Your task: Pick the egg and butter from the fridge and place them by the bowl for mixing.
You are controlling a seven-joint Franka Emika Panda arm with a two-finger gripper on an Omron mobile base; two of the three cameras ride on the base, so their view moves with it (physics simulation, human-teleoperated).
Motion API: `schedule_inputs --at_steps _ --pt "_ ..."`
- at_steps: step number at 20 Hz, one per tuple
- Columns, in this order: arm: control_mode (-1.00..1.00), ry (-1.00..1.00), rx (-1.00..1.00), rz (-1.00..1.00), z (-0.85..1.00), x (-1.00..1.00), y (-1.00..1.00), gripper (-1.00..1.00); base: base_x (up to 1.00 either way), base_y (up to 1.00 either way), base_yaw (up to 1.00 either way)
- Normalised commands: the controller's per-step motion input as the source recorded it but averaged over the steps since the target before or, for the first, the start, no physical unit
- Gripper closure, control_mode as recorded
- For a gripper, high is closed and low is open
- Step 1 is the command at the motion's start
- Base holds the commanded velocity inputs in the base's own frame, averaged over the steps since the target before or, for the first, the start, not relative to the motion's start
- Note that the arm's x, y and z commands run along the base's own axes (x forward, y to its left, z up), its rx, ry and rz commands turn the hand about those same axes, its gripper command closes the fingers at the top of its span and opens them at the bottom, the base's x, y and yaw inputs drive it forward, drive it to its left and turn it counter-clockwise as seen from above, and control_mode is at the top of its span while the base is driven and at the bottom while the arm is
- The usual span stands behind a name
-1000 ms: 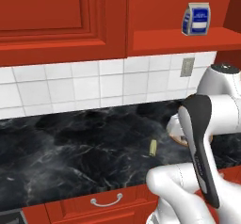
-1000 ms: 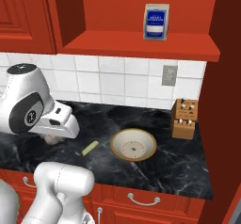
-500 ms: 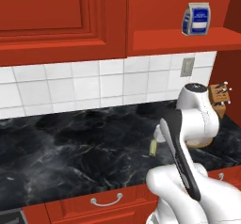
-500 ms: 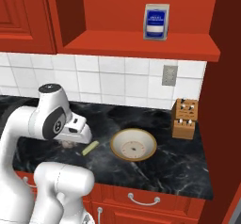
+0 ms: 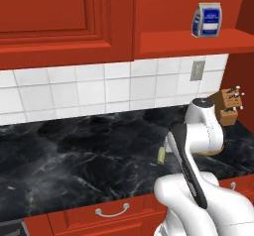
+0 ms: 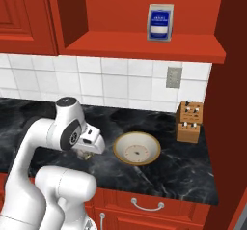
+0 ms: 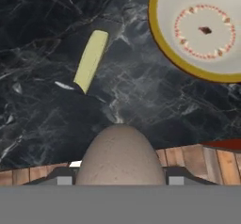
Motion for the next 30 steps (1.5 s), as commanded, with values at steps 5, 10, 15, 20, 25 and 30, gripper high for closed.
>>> schedule_inputs --at_steps 5,10,15,20,25,30 --pt "-1.0 0.0 0.0 -0.16 -0.29 0.01 -0.15 1.0 0.0 0.0 0.0" --pt "-1.0 0.0 0.0 -0.17 -0.22 0.05 0.0 1.0 0.0 0.0 0.0" --pt "-1.0 0.0 0.01 -0.21 -0.13 0.17 0.0 1.0 0.0 0.0 0.0" --pt "-1.0 0.0 0.04 -0.19 -0.21 0.27 0.0 1.0 0.0 0.0 0.0" --pt "-1.0 0.0 0.05 -0.16 -0.19 0.42 0.0 1.0 0.0 0.0 0.0" --pt "-1.0 0.01 0.0 -0.1 -0.17 0.58 0.0 1.0 0.0 0.0 0.0"
